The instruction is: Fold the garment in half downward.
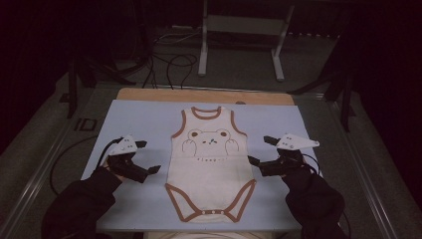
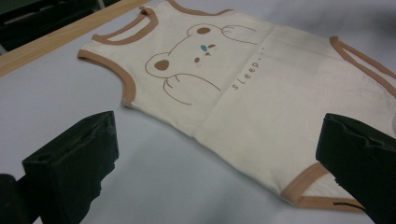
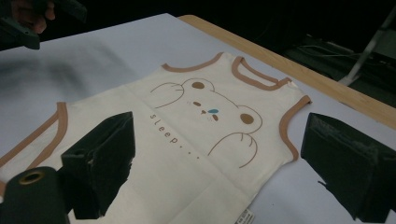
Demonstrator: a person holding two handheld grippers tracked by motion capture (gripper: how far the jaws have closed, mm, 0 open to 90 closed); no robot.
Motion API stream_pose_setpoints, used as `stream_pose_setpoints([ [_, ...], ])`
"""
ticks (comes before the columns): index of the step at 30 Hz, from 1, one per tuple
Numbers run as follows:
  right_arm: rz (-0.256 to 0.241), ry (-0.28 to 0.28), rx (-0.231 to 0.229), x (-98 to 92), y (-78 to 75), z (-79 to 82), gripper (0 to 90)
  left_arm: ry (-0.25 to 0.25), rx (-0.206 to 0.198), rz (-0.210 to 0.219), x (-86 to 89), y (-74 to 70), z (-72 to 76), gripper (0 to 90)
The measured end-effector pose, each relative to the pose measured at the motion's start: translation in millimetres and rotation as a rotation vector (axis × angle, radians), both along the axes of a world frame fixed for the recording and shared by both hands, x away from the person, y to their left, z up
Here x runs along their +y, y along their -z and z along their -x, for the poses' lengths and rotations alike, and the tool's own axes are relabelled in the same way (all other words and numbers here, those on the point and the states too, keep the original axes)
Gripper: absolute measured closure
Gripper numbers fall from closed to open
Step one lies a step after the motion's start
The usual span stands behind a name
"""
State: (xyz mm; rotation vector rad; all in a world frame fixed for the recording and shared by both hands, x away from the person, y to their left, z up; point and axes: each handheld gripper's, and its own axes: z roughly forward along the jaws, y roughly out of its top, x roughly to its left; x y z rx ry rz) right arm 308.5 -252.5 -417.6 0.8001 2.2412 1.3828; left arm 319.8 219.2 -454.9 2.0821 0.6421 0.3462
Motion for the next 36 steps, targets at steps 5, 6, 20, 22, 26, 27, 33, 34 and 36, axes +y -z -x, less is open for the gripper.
stream_pose_setpoints([
  [5,0.008,0.029,0.015,3.5,0.0,-12.2,12.6,0.008,0.008,0.004,-7.2,-3.1,-10.0,0.0],
  [6,0.003,0.037,0.018,3.6,0.4,-15.1,12.7,0.01,0.006,0.002,-8.6,-3.5,-11.9,0.0],
  [20,0.004,0.054,0.144,11.0,27.7,-53.7,13.2,0.014,0.051,-0.019,-27.4,2.5,-33.3,0.0],
  [22,0.015,0.046,0.172,12.3,32.5,-58.7,13.2,0.013,0.056,-0.024,-30.4,3.6,-35.9,0.0],
  [26,0.04,0.036,0.205,15.3,38.5,-64.0,13.5,-0.001,0.062,-0.034,-35.4,5.6,-41.2,0.0],
  [27,0.053,0.032,0.21,16.7,41.5,-66.6,13.6,-0.006,0.065,-0.037,-36.5,6.3,-43.1,0.0],
  [33,0.097,0.036,0.239,21.8,52.2,-75.4,14.0,-0.019,0.094,-0.05,-43.1,13.7,-51.0,0.0],
  [34,0.1,0.034,0.245,22.3,54.5,-77.2,14.0,-0.024,0.102,-0.054,-44.2,15.3,-52.2,0.0],
  [36,0.094,0.042,0.264,22.8,58.8,-80.6,14.1,-0.026,0.115,-0.063,-46.7,18.4,-54.7,0.0],
])
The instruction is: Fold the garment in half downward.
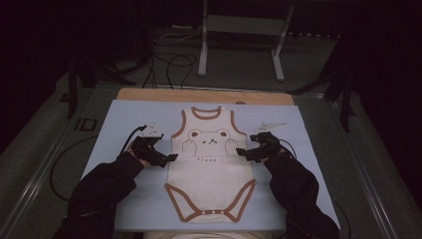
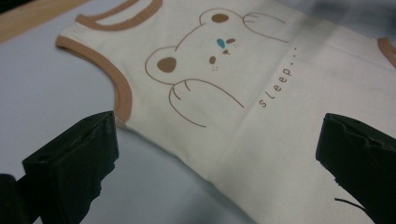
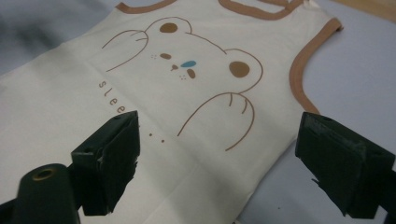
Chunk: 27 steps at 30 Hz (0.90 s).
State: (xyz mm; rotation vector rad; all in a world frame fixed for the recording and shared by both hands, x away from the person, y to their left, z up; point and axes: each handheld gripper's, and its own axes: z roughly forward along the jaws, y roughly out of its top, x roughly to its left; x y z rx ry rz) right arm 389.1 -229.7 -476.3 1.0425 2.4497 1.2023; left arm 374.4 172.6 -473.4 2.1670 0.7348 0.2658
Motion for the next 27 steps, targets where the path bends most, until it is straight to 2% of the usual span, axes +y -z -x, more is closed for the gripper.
stream_pose_setpoints([
  [3,-0.027,0.028,0.025,-1.1,5.9,-5.2,16.2,-0.017,0.022,-0.008,-3.9,4.4,-3.7,0.0],
  [6,0.017,0.07,0.047,-0.6,10.9,-9.0,14.5,-0.022,0.044,-0.009,-7.4,7.1,-7.6,0.0],
  [9,0.034,0.113,0.062,0.2,13.9,-10.3,13.3,-0.017,0.087,-0.003,-10.7,9.8,-11.1,0.0],
  [11,0.047,0.14,0.068,1.9,15.3,-11.3,13.0,-0.019,0.094,-0.009,-13.5,12.3,-12.7,0.0],
  [13,0.036,0.125,0.084,2.6,16.9,-12.0,12.4,-0.03,0.108,-0.013,-16.2,16.1,-15.1,0.0],
  [15,0.046,0.111,0.1,4.1,19.3,-12.8,13.1,-0.042,0.126,-0.033,-19.1,18.7,-17.8,0.0],
  [16,0.067,0.109,0.103,5.4,20.2,-12.6,14.1,-0.064,0.127,-0.049,-21.5,19.4,-18.7,0.0],
  [18,0.088,0.112,0.122,6.4,22.0,-13.8,18.7,-0.067,0.135,-0.079,-24.3,21.3,-20.2,0.0],
  [21,0.114,0.113,0.143,6.7,24.3,-15.5,24.3,-0.064,0.156,-0.09,-27.1,24.8,-22.5,0.0],
  [23,0.127,0.13,0.179,6.4,27.4,-18.3,31.6,-0.072,0.166,-0.091,-28.2,27.0,-22.8,0.1],
  [24,0.144,0.132,0.175,6.5,28.5,-19.0,33.7,-0.071,0.172,-0.099,-28.2,28.1,-23.5,0.8],
  [27,0.176,0.137,0.184,7.5,31.0,-20.5,39.3,-0.093,0.169,-0.105,-28.7,30.5,-23.1,8.9],
])
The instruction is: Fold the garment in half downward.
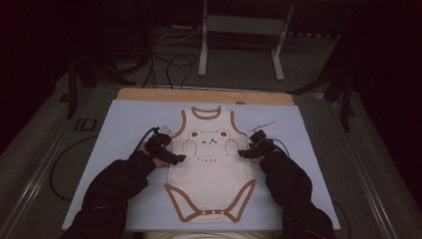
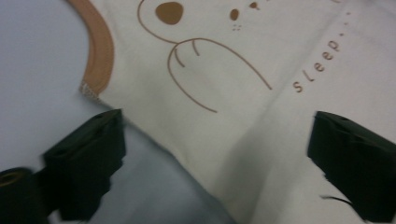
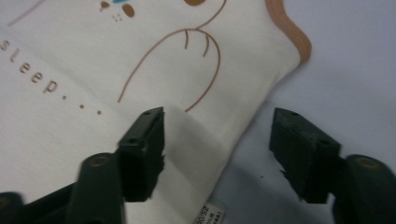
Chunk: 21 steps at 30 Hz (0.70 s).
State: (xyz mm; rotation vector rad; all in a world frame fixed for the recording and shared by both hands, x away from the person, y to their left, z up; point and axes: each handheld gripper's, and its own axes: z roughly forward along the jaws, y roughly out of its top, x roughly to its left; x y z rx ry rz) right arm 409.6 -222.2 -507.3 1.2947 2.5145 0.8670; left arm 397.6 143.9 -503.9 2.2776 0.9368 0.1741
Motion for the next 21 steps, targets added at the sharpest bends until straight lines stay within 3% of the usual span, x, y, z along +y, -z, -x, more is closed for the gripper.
stream_pose_setpoints([
  [9,0.082,-0.022,-0.02,5.9,0.1,0.2,52.8,-0.052,0.025,-0.048,-0.2,5.0,-3.5,36.5],
  [10,0.083,-0.022,-0.017,6.8,-0.1,0.6,54.3,-0.061,0.029,-0.067,-0.5,5.7,-4.2,36.6],
  [14,0.091,-0.031,-0.01,7.2,-1.1,0.5,59.4,-0.105,0.03,-0.062,0.6,5.4,-5.6,42.5],
  [18,0.094,-0.05,-0.01,8.7,-1.8,1.3,68.5,-0.088,0.029,-0.092,-3.9,4.8,-4.8,44.0],
  [21,0.096,-0.067,-0.011,10.4,-2.1,1.9,74.6,-0.104,0.03,-0.099,-6.3,4.3,-5.1,50.2],
])
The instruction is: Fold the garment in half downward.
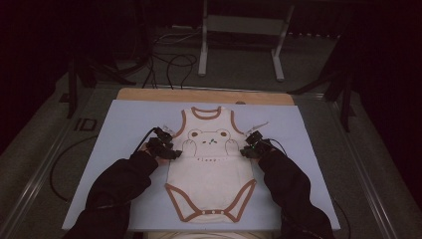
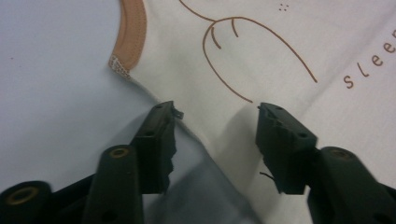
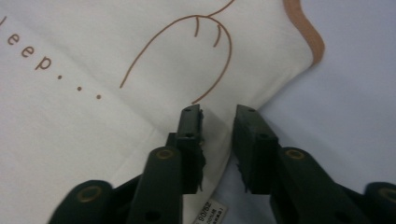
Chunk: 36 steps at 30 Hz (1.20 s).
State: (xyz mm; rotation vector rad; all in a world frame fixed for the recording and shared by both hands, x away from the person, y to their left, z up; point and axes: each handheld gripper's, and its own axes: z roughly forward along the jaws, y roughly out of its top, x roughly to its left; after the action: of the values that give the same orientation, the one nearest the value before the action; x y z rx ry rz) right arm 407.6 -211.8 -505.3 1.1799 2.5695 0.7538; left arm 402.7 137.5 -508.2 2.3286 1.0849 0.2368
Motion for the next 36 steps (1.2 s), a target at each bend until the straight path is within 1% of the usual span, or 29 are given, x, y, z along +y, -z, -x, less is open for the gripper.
stream_pose_setpoints([
  [1,0.002,-0.004,-0.002,0.4,0.0,0.1,77.2,-0.002,-0.001,-0.001,-0.5,0.1,-0.2,52.1],
  [2,0.002,-0.004,-0.002,0.4,0.0,0.1,77.2,-0.002,-0.001,-0.001,-0.5,0.1,-0.2,52.5],
  [4,-0.003,-0.013,0.0,1.4,0.0,0.8,84.1,0.001,-0.004,0.006,-2.1,0.5,0.5,52.3],
  [5,-0.007,-0.015,0.001,2.1,0.2,1.0,86.4,0.004,-0.012,-0.004,-3.5,0.6,1.4,52.3],
  [7,-0.005,-0.023,-0.001,2.8,0.2,0.9,87.6,0.009,-0.019,-0.013,-5.2,0.1,1.8,53.1],
  [8,-0.002,-0.024,0.003,3.5,-0.2,1.0,88.1,0.009,-0.021,-0.009,-6.0,0.2,1.8,57.3],
  [12,0.008,-0.03,-0.008,4.1,-0.2,1.4,88.6,0.012,-0.019,-0.011,-9.3,-0.5,0.9,67.9],
  [15,0.007,-0.034,-0.013,4.1,0.0,1.7,88.8,0.015,-0.009,-0.004,-11.1,-1.0,0.4,75.6],
  [18,0.002,-0.036,-0.013,3.3,0.2,1.8,88.8,0.025,-0.01,-0.002,-12.7,-0.9,1.0,81.4],
  [21,0.002,-0.039,-0.013,3.1,0.2,1.8,88.8,0.039,0.0,0.004,-12.5,-1.2,0.8,87.1],
  [23,-0.002,-0.041,-0.011,2.8,-0.1,1.6,89.0,0.043,-0.008,0.005,-12.2,-1.4,1.2,87.8],
  [25,-0.005,-0.038,-0.008,2.5,-1.1,2.3,89.0,0.041,-0.011,0.018,-10.4,-2.6,1.8,88.3],
  [30,-0.019,-0.044,-0.022,1.1,-6.5,5.4,89.4,0.034,-0.012,0.058,-3.8,-8.0,2.5,88.8],
  [32,-0.038,-0.04,-0.023,-0.1,-10.0,6.5,89.5,0.038,-0.016,0.057,-2.8,-10.0,3.3,88.8],
  [34,-0.039,-0.044,-0.033,-0.7,-13.2,7.2,89.6,0.046,-0.014,0.067,-1.2,-12.5,3.2,88.9],
  [36,-0.041,-0.048,-0.044,-1.4,-15.7,7.4,89.6,0.045,-0.018,0.067,0.0,-14.6,3.3,88.9],
])
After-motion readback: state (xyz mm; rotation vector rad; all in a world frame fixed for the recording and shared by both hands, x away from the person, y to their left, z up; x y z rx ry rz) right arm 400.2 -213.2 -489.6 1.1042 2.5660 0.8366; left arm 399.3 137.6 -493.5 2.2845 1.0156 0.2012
